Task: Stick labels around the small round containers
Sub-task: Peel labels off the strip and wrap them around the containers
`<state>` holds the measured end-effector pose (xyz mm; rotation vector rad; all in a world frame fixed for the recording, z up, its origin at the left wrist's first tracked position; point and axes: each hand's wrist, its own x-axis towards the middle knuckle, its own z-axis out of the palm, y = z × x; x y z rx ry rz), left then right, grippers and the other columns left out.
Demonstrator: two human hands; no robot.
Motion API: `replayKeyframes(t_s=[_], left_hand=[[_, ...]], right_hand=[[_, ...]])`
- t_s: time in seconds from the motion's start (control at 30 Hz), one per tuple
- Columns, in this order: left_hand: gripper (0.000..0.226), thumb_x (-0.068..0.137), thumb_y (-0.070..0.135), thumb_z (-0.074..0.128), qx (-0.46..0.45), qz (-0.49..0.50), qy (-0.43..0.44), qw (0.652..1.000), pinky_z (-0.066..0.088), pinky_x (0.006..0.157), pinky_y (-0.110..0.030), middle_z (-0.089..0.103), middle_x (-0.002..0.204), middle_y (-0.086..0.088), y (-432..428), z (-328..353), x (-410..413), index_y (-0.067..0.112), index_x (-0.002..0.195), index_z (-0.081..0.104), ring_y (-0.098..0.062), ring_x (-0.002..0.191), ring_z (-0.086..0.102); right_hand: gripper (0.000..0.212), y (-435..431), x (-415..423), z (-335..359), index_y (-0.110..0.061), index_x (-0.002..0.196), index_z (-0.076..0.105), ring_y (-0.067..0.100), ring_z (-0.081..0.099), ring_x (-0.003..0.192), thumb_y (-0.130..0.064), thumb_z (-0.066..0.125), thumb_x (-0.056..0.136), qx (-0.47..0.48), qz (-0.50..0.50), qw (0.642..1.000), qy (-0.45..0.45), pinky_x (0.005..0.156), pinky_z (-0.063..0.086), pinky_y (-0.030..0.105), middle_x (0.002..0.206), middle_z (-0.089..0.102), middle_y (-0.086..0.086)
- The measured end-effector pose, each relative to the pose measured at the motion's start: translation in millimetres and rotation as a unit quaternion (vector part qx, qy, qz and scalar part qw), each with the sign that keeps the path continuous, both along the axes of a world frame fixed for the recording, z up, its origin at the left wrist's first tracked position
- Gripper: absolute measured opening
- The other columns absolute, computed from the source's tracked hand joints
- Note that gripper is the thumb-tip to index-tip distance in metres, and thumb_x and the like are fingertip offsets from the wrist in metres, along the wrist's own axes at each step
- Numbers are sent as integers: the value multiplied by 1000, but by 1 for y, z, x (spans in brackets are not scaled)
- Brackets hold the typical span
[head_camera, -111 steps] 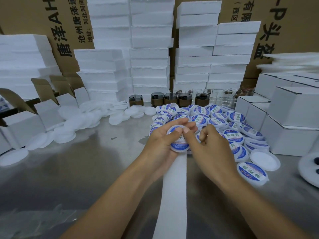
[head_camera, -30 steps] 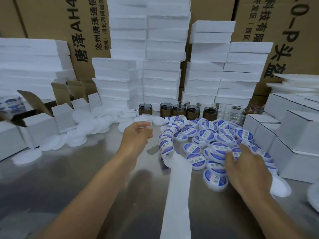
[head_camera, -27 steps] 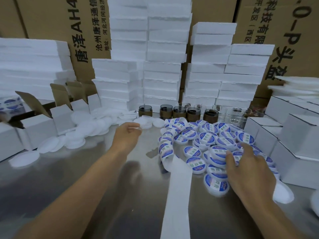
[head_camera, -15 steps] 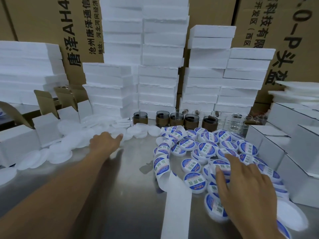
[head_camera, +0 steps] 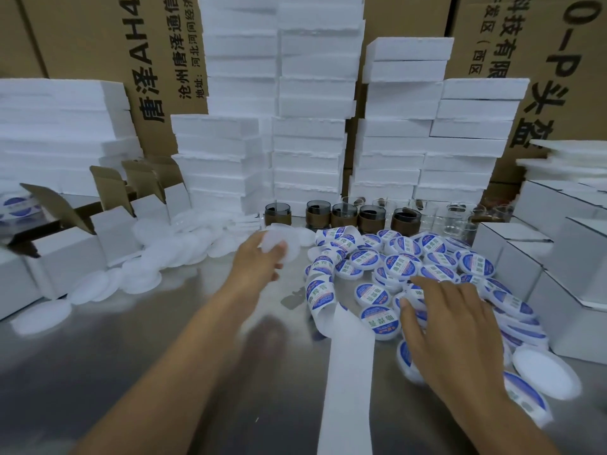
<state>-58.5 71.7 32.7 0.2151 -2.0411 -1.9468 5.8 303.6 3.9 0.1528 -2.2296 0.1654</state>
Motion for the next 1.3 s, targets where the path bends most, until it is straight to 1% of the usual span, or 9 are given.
replayKeyframes(t_s=[0.3, 0.43, 0.5, 0.63, 0.77, 0.87, 1.0, 1.13, 1.3], left_hand=[[26, 91, 8, 55, 77, -190, 45, 978, 41, 53, -21, 64, 96, 1, 60, 4, 71, 31, 100, 65, -13, 69, 53], [29, 91, 8, 55, 41, -215, 36, 975, 43, 57, -22, 66, 100, -2, 63, -2, 75, 34, 100, 64, -17, 79, 59], [29, 91, 8, 55, 48, -219, 33, 974, 44, 56, -22, 67, 100, -3, 64, -3, 74, 34, 99, 66, -19, 80, 59], [26, 94, 17, 52, 97, -242, 40, 965, 43, 51, -18, 69, 88, 3, 69, -5, 74, 35, 97, 70, -12, 69, 59], [24, 95, 24, 52, 133, -213, 50, 967, 45, 53, -22, 69, 82, 5, 71, -5, 71, 30, 85, 73, -13, 70, 59], [24, 94, 18, 51, 211, -160, 58, 963, 46, 57, -26, 66, 81, 1, 62, -4, 66, 22, 80, 70, -16, 73, 56], [19, 94, 11, 51, 266, -108, 46, 957, 54, 66, -31, 64, 101, -12, 54, -4, 59, 4, 107, 63, -23, 86, 60], [17, 94, 9, 49, 274, -108, 69, 953, 56, 64, -23, 73, 90, -7, 54, -6, 56, 7, 98, 65, -20, 83, 69], [18, 95, 7, 48, 282, -105, 88, 949, 56, 64, -23, 74, 78, -1, 51, -7, 54, 12, 94, 66, -18, 75, 72]], right_hand=[[17, -12, 14, 9, -14, 104, 65, 19, 54, 88, -20, 56, 91, -145, 161, 974, -64, 76, 41, 35, 83, 62, -5], [13, -34, 24, 13, -37, 97, 55, 0, 57, 74, -26, 54, 91, -364, 300, 864, -180, 64, 42, 13, 74, 63, -12], [17, -39, 25, 13, -34, 95, 54, 2, 59, 63, -18, 57, 90, -434, 328, 813, -207, 64, 46, 18, 67, 66, -4], [17, -38, 24, 15, -27, 93, 54, 0, 59, 55, -12, 60, 88, -488, 348, 769, -222, 58, 46, 12, 59, 67, -4], [11, -38, 21, 12, -27, 93, 56, 4, 60, 59, -19, 61, 87, -471, 338, 787, -211, 61, 44, 17, 63, 68, -3], [2, -27, 17, 9, -28, 89, 55, 1, 56, 60, -27, 56, 89, -435, 266, 850, -135, 54, 40, 12, 59, 62, -4], [8, -24, 16, 2, -33, 94, 56, 2, 51, 78, -36, 54, 87, -320, 233, 906, -149, 67, 38, 21, 76, 57, -12], [15, -36, 20, 4, -26, 99, 67, -6, 45, 102, -24, 57, 89, -223, 305, 914, -152, 88, 29, 8, 99, 57, -25], [37, -38, 25, 10, -32, 98, 69, -12, 44, 102, -42, 34, 95, -156, 308, 897, -275, 101, 26, 28, 97, 58, -25]])
